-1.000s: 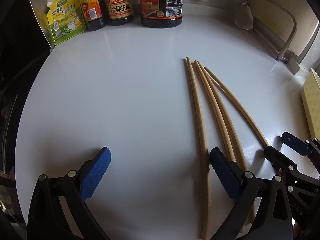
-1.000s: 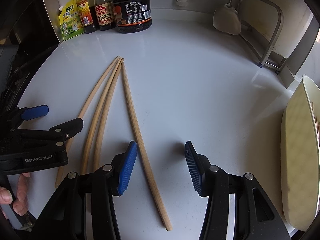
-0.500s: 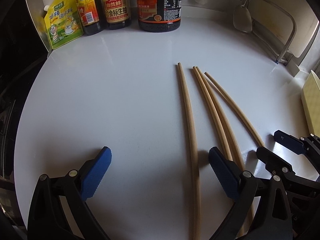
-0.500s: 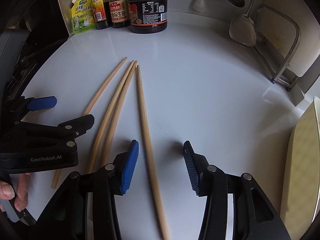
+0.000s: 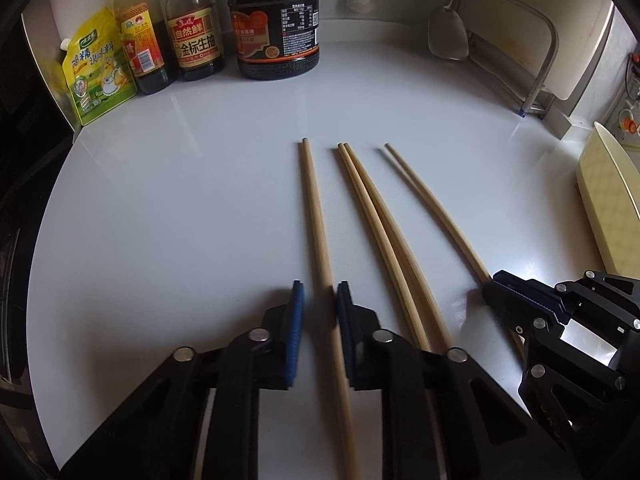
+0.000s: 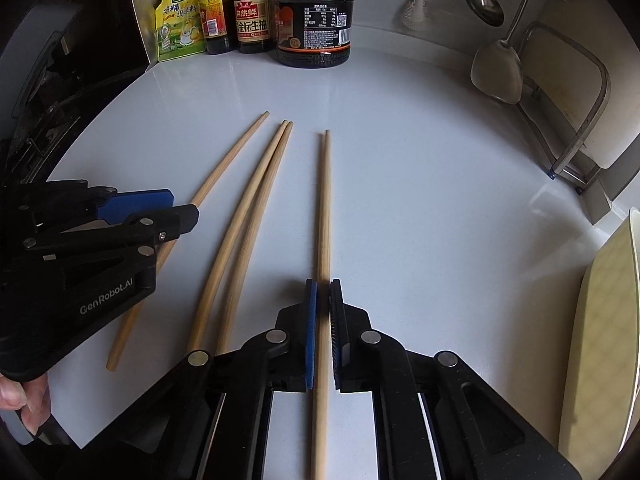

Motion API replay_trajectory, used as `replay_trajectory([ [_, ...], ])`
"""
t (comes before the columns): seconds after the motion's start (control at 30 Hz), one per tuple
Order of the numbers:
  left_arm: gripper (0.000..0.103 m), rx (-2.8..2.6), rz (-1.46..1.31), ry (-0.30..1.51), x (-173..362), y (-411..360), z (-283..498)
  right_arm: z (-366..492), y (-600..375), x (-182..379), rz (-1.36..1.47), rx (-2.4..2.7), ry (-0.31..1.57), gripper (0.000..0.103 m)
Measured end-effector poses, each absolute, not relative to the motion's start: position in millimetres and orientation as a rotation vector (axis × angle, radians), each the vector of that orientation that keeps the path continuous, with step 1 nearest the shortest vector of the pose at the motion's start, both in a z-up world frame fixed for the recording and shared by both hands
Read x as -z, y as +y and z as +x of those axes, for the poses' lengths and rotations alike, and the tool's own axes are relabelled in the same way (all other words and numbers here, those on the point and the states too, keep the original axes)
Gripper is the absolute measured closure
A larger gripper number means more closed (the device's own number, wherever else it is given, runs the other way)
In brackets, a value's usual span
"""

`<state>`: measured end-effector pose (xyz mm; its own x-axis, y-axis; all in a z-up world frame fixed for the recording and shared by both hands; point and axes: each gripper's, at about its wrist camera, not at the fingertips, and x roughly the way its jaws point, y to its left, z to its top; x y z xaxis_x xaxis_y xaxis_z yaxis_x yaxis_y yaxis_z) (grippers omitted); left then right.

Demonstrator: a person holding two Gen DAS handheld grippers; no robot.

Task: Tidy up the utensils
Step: 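Close the right tool on one chopstick while the left tool grasps another, then lift and carry the held chopsticks with both tools over the basin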

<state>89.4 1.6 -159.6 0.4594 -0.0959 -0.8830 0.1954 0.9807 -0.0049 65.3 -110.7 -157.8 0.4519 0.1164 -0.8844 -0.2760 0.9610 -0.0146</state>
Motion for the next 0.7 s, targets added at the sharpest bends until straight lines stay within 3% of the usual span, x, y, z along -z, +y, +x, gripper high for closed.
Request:
replay_trajectory([
  [0.37, 0.096, 0.166, 0.085, 1.115, 154.0, 6.7, 90.3, 59.1, -126.1, 148.7, -0.024, -0.232, 1.079, 0.097],
  [0.7, 0.096, 0.122, 0.036, 1.039, 111.1, 20.0, 79.6, 39.7, -144.9, 101.9, 0.08, -0.203, 0.993, 0.097],
])
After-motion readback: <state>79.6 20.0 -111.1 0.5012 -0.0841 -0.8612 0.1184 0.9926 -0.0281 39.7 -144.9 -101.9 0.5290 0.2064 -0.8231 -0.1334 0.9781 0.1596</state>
